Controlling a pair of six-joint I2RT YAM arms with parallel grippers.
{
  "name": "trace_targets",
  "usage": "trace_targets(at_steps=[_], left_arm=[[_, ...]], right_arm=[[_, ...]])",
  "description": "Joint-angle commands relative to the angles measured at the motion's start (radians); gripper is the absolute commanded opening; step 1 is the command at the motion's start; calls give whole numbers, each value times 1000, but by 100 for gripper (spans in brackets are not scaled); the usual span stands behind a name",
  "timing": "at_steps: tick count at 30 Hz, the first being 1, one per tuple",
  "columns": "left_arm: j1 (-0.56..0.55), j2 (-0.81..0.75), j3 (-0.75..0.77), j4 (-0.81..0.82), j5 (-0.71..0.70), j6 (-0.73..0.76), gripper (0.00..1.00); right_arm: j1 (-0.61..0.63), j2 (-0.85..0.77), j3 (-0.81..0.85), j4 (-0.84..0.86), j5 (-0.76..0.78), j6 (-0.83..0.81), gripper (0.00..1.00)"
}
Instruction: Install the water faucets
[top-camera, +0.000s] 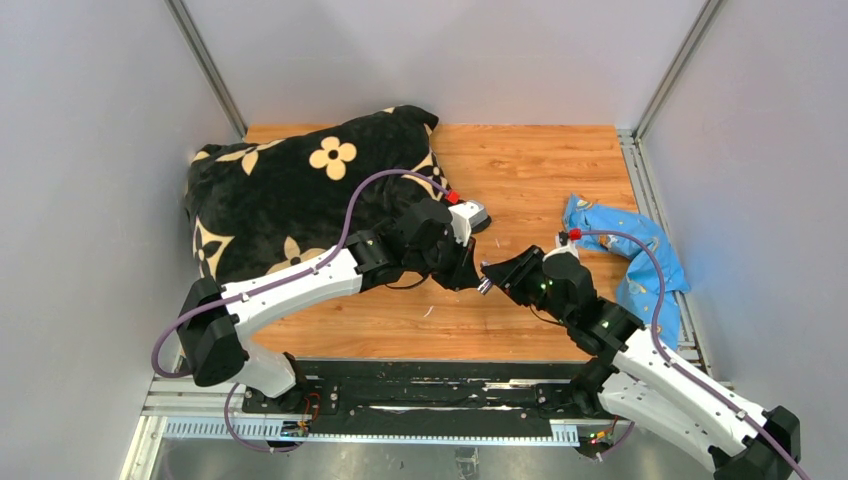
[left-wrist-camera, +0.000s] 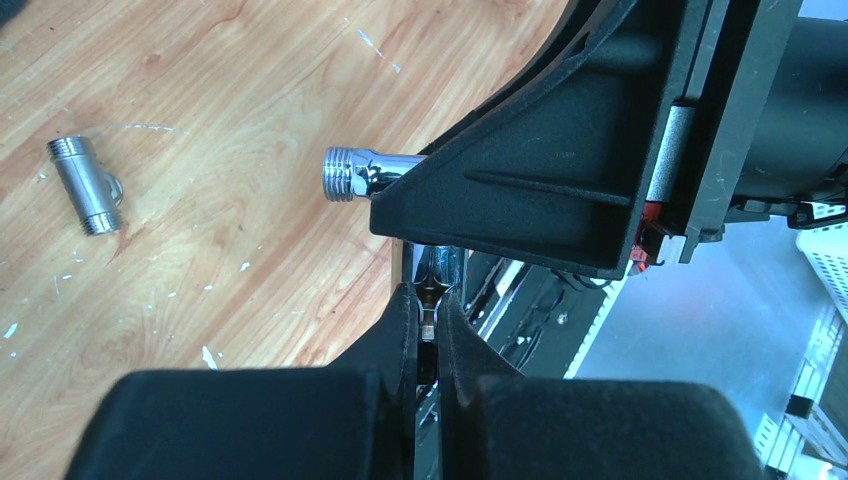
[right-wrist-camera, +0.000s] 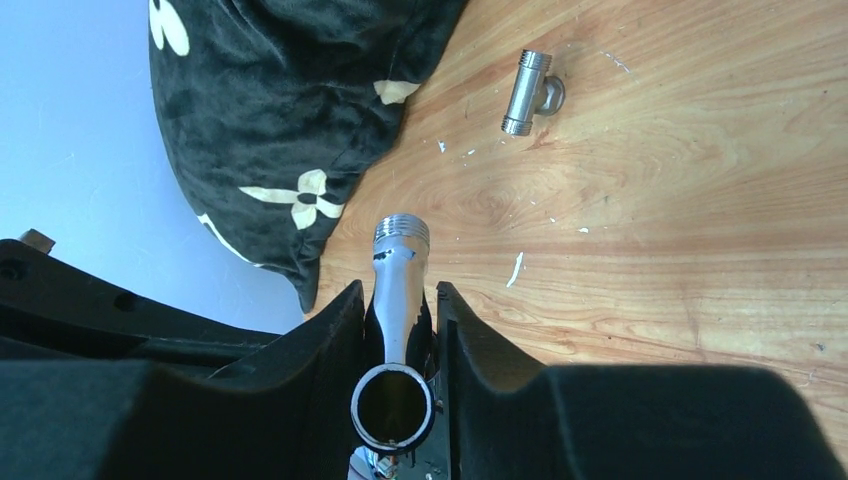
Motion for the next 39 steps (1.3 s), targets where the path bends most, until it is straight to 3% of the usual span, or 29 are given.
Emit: trace_targets(at_steps=[1,5,9,14,15,17,18,19,24,26,28,32,39], left_arm=[[-1,-36,4,35,19,20,0],[-1,-39,2,38,20,21,0],[-1,-39,2,32,9,24,0],[-1,-50,3,30,5,32,1],[-1,-55,6,20,2,39,10],[1,-69,16,-18,-25,57,56],[3,-81,21,-45,-41,70,69],[6,-97,24,-69,-54,86,74],[72,-296,-54,-87,-174,82,82],[145,-353,-97,-67,-168,46,85],[205,-362,-107,-84,-159,46,88],[225,-288,-48,-193,-191,72,91],[225,-190,-53,-146,-157,31,92]], right_arm=[[10,-16,-12,18,24,12,32],[11,-24,-30,37,18,22,28],[11,-28,-43,61,7,13,3],[11,-27,-27,71,-14,-53,0],[9,-31,-24,80,-15,-85,0],[-6,-51,-4,61,-23,-187,0],[-28,-63,10,53,-61,-255,0],[-56,-73,29,30,-99,-314,0],[-251,-93,90,-3,-571,-636,0],[-271,-92,96,-13,-754,-721,1],[-272,-97,92,-41,-842,-781,1],[-272,-138,89,-104,-829,-822,1],[-271,-248,64,-100,-789,-830,1]])
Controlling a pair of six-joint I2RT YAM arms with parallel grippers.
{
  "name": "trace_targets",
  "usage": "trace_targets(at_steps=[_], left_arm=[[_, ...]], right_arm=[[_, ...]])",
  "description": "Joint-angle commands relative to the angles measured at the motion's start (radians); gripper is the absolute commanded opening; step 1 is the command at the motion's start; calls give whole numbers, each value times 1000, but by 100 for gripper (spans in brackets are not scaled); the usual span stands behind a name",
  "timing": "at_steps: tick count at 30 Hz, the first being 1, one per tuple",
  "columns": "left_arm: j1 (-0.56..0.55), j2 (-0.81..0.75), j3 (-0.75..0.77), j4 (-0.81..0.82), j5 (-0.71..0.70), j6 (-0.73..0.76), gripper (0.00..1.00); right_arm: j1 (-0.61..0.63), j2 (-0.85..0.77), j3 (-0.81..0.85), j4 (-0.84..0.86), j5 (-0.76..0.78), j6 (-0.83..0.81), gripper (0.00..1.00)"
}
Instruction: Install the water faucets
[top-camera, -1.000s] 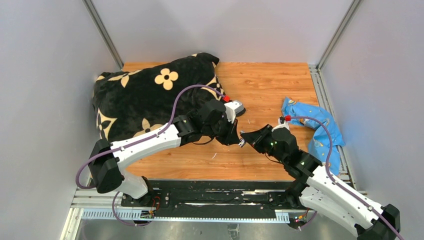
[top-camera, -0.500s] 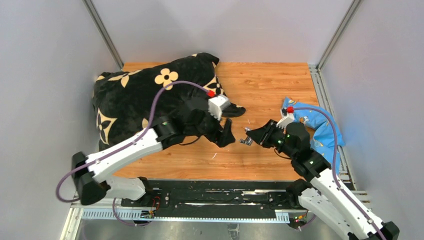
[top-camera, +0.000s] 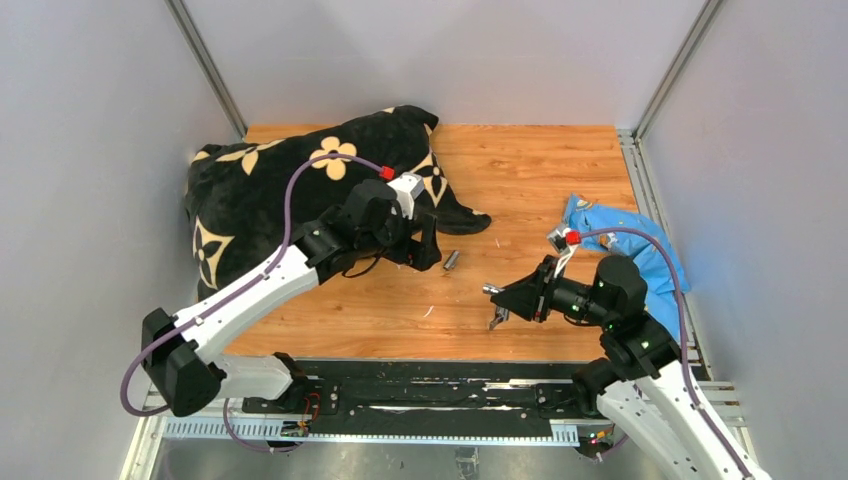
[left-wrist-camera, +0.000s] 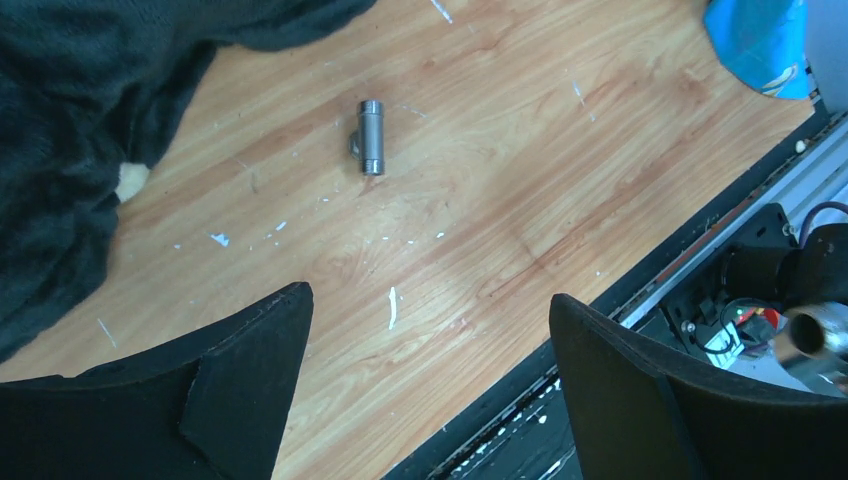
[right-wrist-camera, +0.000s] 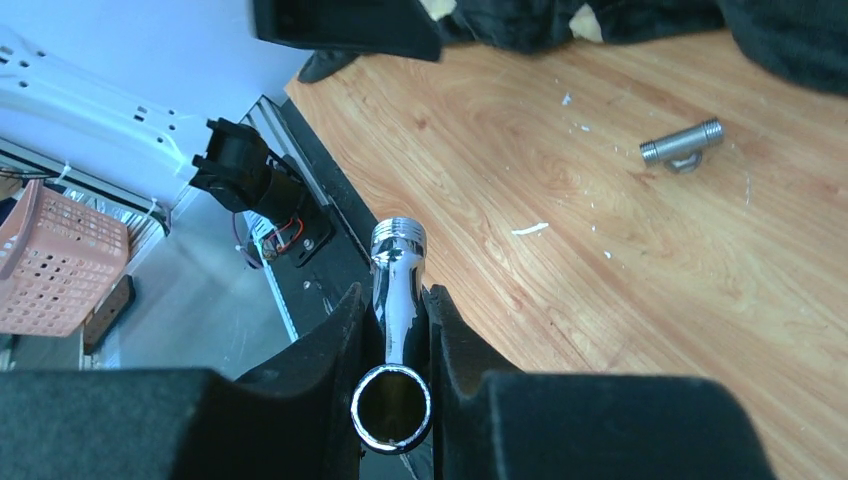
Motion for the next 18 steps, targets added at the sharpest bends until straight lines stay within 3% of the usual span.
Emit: trace_targets(at_steps=[1,5,12,16,18], left_arm=[[3,41,6,16,14,-24,92],[1,137,35,12,0,-28,92],[-36,357,158,-22,-104,-40,94],[-72,509,274,-49,-99,46,96],[-73,605,380,-159,-71,106,95]], right_arm=[[-12,-68,1,-3,-17,-52,1],[-12,-111,51,-96,43,-105,1],[-13,-139,182,-282,319,-176,1],[-12,-119,221,-334,402,-180,0],[-12,-124,227,-348,438,-174,0]])
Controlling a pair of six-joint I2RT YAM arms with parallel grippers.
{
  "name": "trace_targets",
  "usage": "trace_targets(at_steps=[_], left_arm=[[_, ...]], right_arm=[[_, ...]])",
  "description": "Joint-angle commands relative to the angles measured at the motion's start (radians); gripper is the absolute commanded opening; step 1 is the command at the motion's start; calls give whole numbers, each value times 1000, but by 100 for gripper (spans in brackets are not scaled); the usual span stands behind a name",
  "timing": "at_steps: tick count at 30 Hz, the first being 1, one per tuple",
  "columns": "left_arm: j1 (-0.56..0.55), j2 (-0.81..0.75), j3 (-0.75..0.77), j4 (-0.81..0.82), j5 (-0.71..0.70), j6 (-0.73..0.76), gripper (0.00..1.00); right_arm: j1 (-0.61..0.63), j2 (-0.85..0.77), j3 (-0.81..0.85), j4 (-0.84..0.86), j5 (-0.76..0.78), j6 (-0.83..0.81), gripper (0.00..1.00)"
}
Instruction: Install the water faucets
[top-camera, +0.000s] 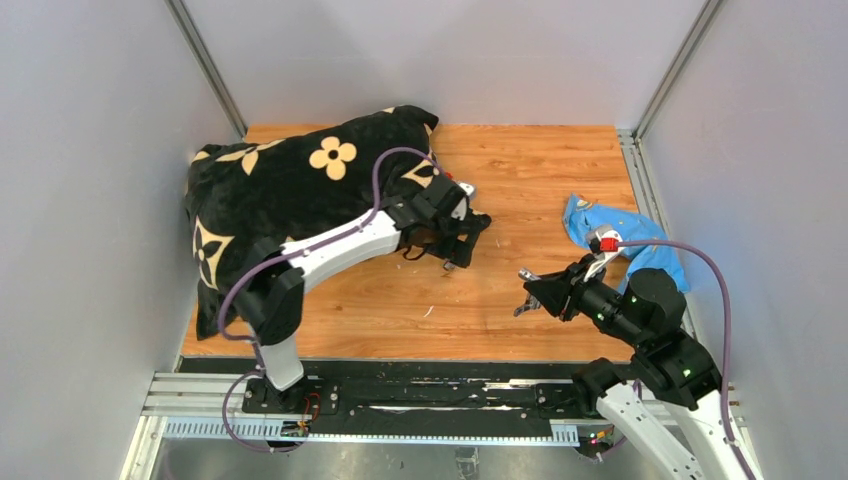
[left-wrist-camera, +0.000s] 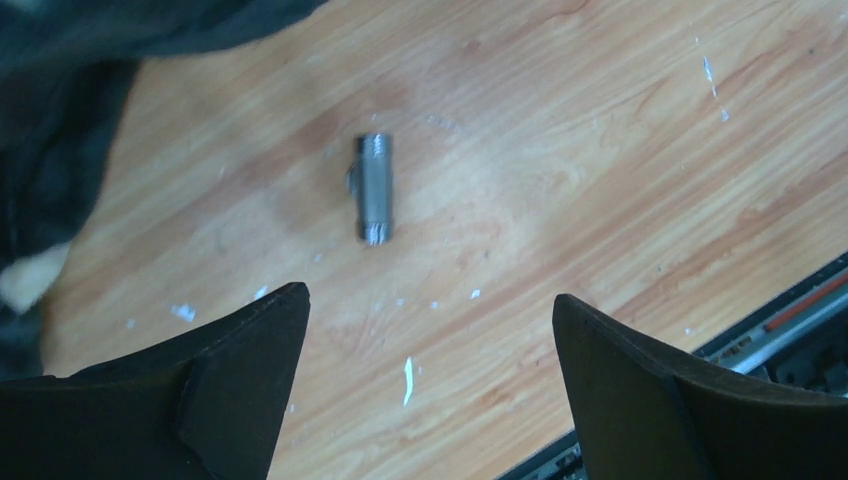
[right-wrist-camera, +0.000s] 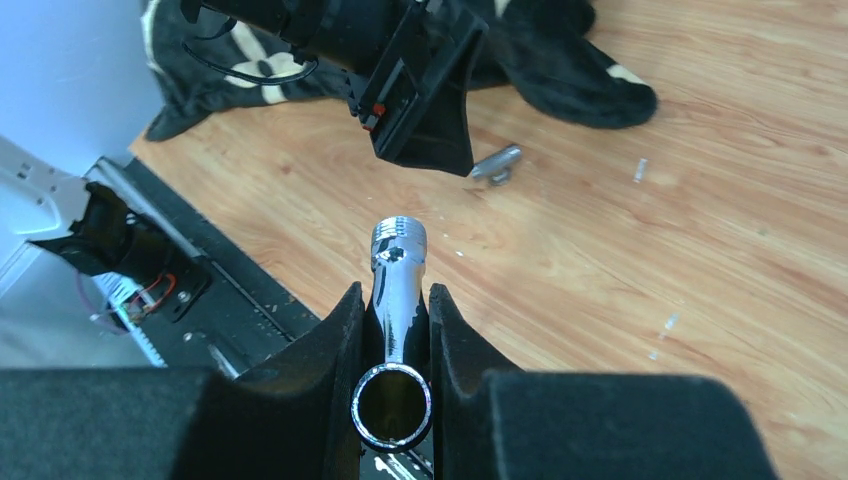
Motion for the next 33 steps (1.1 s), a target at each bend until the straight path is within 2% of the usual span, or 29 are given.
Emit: trace_targets(at_steps=[1,9,13,17,25,27,33], left_arm=[[-18,171,194,-164,2,128,93],[-17,318,256,-183,-26,165,73],[-12,355,260,-187,-8,170,69],[-5,377,274,-182,10,171,60],[-3,448,378,-230,5,195,54],[-3,466,402,-251,-1,196,50],[0,470,411,-269,-44,191,46]], right_arm=[[-12,-4,38,-64,142,-16,0],[-12,-20,42,-72,196,0,0],[-12,-4,45,-73,194,-10,0],[-12,25,46,-74,194,-23,0],[-13,71,60,-71,189,-50,0],[-13,80,63,-70,187,-55,1],[-12,123,64,-55,172,-69,1]])
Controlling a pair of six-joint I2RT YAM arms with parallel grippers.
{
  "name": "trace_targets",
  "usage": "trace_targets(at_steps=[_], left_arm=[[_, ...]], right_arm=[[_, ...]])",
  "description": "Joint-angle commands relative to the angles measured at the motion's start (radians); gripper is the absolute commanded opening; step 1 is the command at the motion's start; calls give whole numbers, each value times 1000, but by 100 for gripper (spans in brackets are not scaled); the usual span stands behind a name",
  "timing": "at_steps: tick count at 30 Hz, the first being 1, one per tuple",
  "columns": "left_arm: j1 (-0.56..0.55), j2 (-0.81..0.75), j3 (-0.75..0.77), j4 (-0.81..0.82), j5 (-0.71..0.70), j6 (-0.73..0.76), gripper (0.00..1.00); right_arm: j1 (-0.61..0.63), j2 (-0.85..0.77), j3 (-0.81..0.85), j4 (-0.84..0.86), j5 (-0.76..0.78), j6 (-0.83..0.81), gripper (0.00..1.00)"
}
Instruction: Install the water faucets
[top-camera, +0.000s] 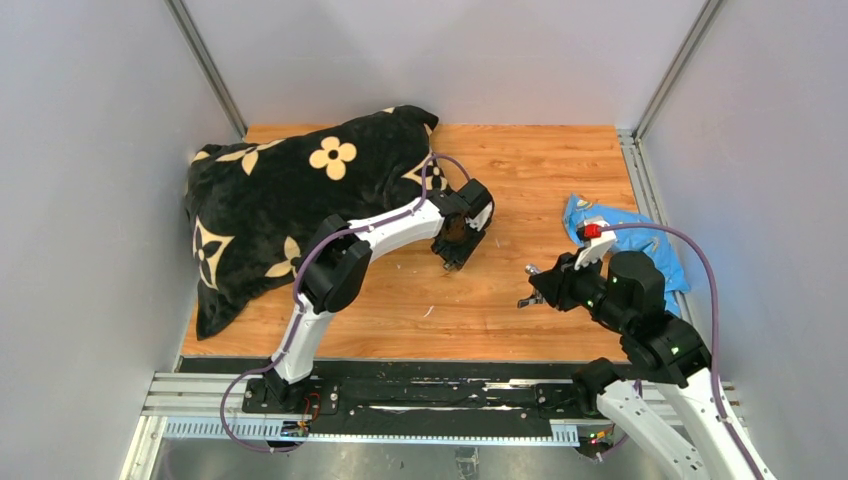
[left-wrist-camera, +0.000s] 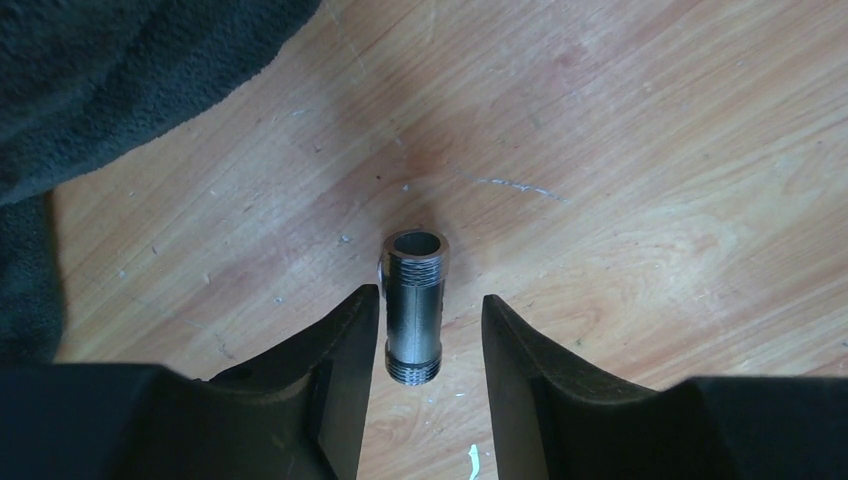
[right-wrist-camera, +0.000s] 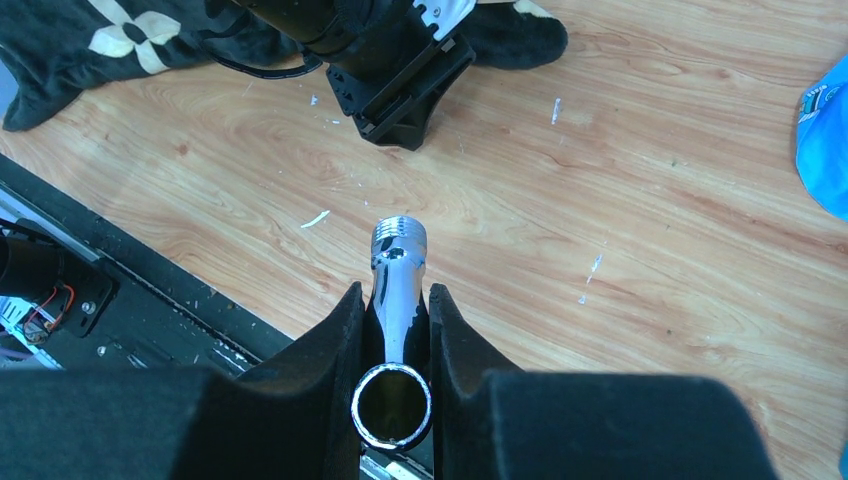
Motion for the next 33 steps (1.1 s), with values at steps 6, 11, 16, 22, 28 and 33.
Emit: trace_targets(at_steps=[6,11,16,22,28,33], left_arm=[[9,11,18,-36,-35,18,42],[12,21,20,-36,-28,20,38],[12,21,29,-35,-26,20,38],[12,29,34,-35,-21,20,38],[12,32,41,-35,-23,11,38],[12,33,48,-35,-26,5,37]], right_arm=[[-12,27,24,58,-15,-17,1],[-12,27,24,58,-10,-13,1],[-12,31,26,57,-16,-15,1],[-12,43,39,46,-22,-28,1],[-12,37,36,46,-27,-24,1],[-12,33,36,46,-30,-20,1]])
